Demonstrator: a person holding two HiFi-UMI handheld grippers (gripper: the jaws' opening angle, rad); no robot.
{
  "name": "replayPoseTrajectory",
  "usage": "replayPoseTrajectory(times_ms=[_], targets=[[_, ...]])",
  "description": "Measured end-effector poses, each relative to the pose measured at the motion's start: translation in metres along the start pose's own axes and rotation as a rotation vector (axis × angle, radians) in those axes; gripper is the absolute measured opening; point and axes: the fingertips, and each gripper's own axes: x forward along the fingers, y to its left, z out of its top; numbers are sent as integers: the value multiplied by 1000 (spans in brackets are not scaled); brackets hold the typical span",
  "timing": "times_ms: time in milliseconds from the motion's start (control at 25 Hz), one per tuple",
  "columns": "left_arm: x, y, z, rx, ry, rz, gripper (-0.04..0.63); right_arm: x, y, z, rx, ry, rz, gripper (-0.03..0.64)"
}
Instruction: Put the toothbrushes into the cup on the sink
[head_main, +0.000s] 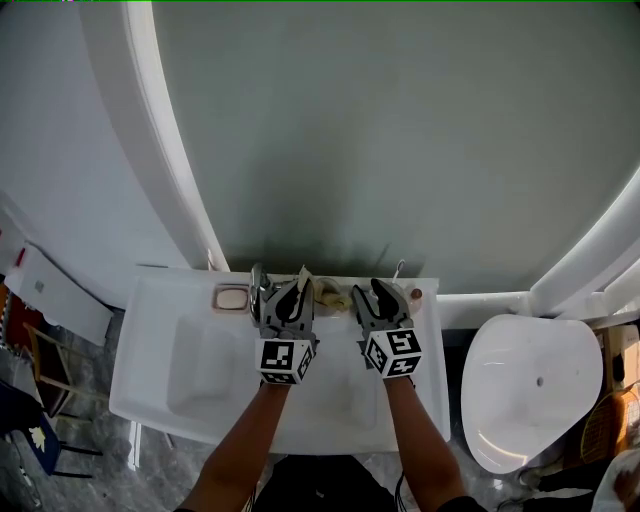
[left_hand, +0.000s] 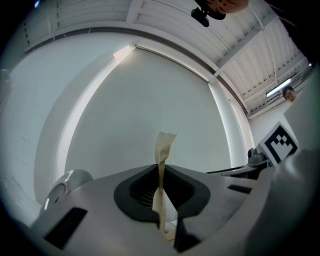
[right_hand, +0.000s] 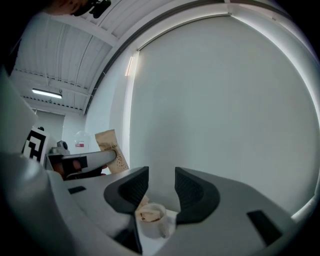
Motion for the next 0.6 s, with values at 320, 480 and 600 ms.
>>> replayPoseTrajectory(times_ms=[320, 480, 600], targets=[[28, 11, -11, -2, 25, 5, 43, 0, -20, 3, -1, 8, -15, 173], [33, 14, -20, -16, 48, 2, 44, 1, -23, 1, 1, 12, -17, 173], [34, 12, -28, -26, 76, -23, 44, 2, -20, 2, 6, 8, -14, 173]])
